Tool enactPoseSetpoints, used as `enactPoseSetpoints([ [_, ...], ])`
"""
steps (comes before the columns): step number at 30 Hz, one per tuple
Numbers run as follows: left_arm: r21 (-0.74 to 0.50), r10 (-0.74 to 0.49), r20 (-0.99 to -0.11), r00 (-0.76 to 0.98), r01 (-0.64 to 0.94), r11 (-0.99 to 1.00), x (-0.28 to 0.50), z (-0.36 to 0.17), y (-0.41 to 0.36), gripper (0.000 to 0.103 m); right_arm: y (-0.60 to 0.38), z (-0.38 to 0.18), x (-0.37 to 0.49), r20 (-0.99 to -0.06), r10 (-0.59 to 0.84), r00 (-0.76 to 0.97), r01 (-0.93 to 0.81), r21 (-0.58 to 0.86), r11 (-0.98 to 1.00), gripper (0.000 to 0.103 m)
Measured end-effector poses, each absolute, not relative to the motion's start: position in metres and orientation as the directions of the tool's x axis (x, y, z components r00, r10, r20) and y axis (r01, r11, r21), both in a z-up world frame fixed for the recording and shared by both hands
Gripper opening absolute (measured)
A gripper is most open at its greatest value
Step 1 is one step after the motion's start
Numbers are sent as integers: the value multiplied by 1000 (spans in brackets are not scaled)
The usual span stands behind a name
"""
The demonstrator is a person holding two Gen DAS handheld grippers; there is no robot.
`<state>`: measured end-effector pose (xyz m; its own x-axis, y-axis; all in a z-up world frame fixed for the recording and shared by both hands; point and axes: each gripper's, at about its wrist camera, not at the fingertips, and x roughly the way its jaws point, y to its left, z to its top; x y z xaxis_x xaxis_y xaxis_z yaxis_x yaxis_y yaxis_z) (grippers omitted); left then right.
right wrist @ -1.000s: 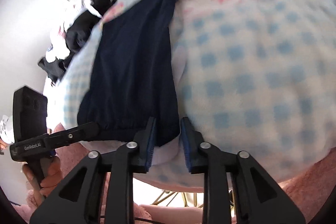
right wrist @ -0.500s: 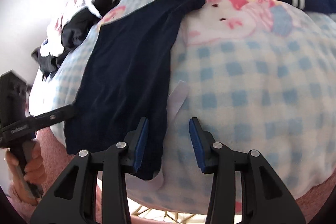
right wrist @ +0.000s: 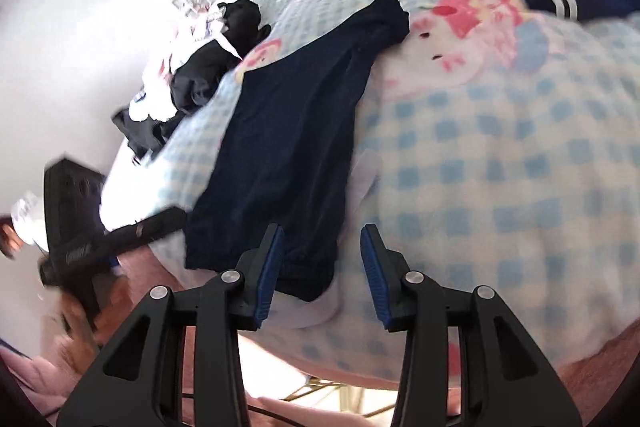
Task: Fold clothes
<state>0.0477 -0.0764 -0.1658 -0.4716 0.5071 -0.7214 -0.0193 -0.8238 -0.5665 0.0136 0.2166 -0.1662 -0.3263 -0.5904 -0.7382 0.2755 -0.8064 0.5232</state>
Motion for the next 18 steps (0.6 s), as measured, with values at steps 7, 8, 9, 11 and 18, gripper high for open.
enactPoseSetpoints([
  [7, -599, 498, -689, -526, 27, -800, 59, -162, -114, 62, 199, -166, 15, -835, -432, -341, 301, 338, -892, 42],
  [8, -617, 520, -670, -530, 10, -787, 62, -160, -115, 62, 204, -161, 16, -815, -460, -351, 291, 372, -881, 43],
  [9, -641, 549, -649, -526, -10, -767, 63, -161, -113, 62, 205, -160, 16, -809, -472, -350, 287, 387, -876, 43],
  [11, -666, 585, -634, -506, -27, -745, 62, -166, -104, 62, 202, -164, 16, -811, -479, -335, 285, 397, -872, 43],
  [18, -700, 602, -636, -483, 35, -713, 52, -188, -91, 63, 192, -178, 16, -819, -500, -282, 275, 430, -860, 43],
])
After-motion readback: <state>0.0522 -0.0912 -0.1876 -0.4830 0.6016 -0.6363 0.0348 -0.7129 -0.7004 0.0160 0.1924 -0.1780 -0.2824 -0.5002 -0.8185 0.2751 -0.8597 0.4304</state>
